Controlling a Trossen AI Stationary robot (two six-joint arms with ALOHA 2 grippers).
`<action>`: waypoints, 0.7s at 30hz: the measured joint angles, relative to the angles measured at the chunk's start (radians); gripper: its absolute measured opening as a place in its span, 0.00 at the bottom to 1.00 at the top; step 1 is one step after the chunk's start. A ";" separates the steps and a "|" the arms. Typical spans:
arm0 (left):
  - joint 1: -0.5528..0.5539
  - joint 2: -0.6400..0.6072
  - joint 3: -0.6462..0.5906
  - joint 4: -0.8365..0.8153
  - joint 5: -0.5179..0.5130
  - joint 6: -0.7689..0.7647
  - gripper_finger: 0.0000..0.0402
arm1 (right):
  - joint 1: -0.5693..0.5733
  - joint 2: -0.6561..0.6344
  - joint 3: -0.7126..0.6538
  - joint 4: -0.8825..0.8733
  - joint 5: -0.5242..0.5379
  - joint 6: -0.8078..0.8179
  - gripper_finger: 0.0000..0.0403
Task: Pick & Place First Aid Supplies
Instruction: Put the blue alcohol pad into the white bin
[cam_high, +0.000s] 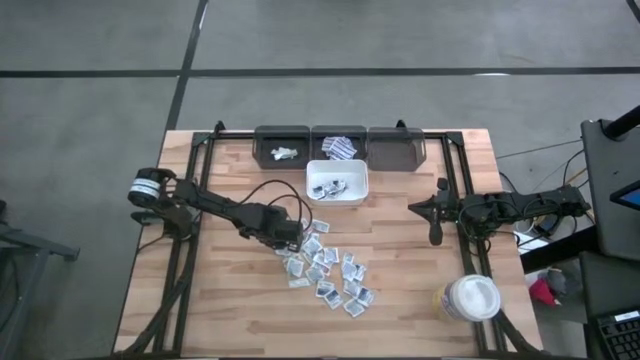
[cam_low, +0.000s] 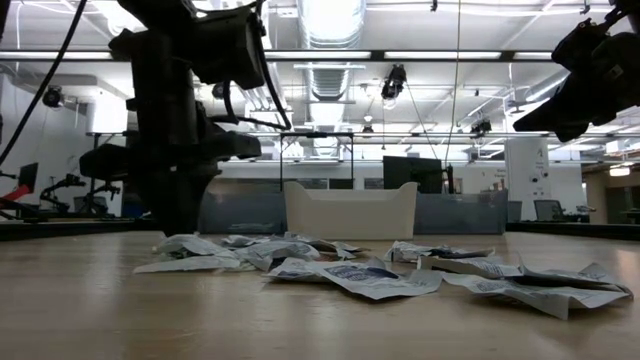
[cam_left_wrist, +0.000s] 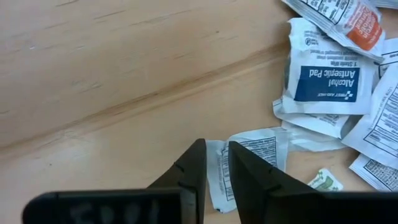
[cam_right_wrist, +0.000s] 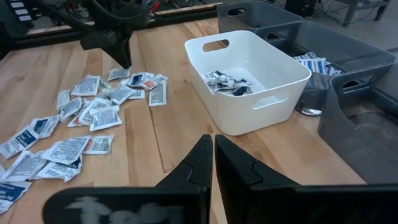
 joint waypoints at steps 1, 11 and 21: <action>0.000 0.000 0.000 0.000 0.000 0.001 0.16 | 0.000 0.000 0.000 0.000 0.000 0.000 0.04; 0.000 0.029 -0.015 0.015 0.000 -0.002 0.23 | 0.000 0.000 0.000 0.000 0.000 0.000 0.04; -0.003 0.082 -0.016 0.028 0.014 0.003 0.20 | 0.000 0.000 0.000 0.000 0.000 0.027 0.04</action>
